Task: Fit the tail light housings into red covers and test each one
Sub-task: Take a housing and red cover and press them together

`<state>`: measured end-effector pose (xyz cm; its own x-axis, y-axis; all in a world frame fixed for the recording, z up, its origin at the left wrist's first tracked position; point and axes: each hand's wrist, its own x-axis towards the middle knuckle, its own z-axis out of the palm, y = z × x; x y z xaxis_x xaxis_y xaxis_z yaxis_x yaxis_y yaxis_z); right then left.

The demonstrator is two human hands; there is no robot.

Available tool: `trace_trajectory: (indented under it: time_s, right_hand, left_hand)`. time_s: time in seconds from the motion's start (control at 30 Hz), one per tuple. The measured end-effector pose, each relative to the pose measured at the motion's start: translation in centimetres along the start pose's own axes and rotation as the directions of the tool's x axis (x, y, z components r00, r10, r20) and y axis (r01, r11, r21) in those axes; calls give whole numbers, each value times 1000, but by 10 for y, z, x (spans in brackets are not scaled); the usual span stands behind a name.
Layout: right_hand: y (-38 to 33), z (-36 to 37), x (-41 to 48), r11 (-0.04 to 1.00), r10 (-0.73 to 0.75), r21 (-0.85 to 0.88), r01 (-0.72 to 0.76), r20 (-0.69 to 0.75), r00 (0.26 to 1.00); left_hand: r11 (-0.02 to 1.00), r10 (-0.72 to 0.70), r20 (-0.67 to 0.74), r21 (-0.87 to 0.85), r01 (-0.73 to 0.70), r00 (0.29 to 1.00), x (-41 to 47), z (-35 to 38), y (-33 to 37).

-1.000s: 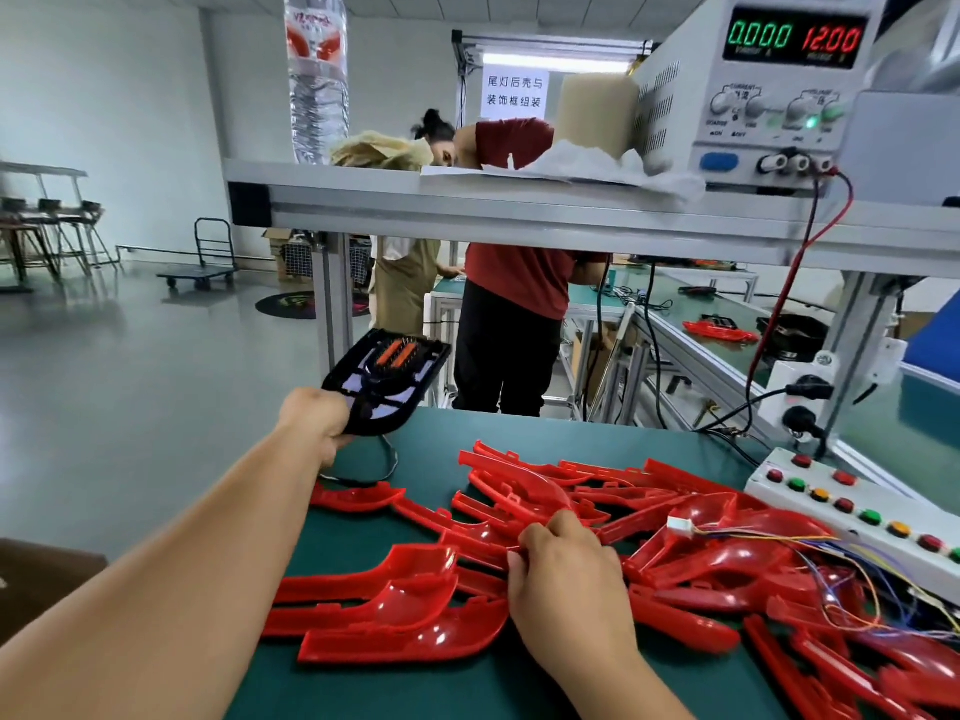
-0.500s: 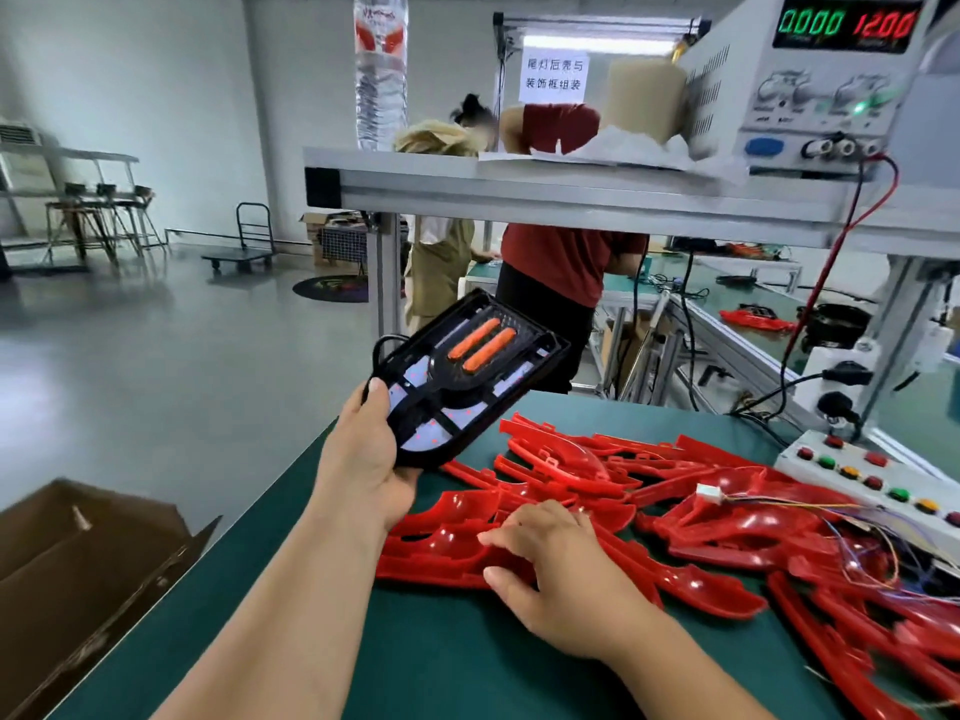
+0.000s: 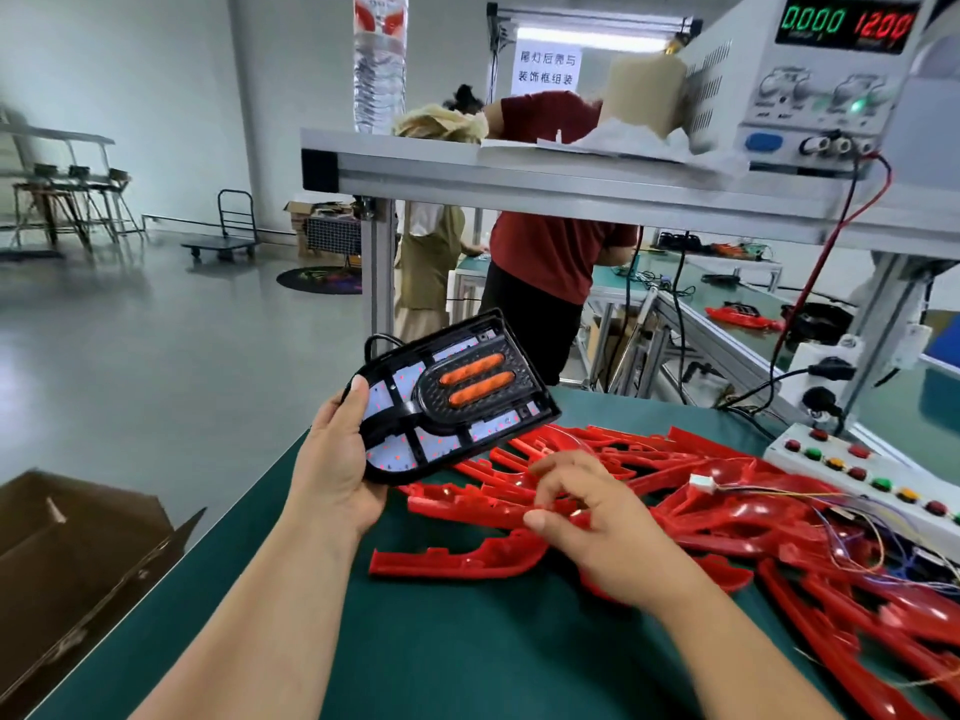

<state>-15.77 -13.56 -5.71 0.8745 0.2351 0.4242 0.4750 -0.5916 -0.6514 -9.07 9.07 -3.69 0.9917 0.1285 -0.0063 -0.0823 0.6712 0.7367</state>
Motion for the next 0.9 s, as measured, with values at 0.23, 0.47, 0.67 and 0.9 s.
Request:
trace_trajectory:
  time_s: [0.23,0.47,0.67,0.9]
  right_hand:
    - [0,-47,-5,730,262,638,-247,73,962]
    - [4,-58,-5,414,387,905,-96,-80,919]
    - [11,-48,1,415,464,910,-30,-182,867]
    - [24,-47,1,437,531,899,23,-279,800]
  left_hand:
    - [998,59,-24,10,-59,998,-1,-3,1]
    - [985,-106,39,140,100,994,-8,2,-11]
    - [954,-210,138,245,172,968,-17,13,-30]
    - [980,-100,-8,170,100,995,-13,17,-34]
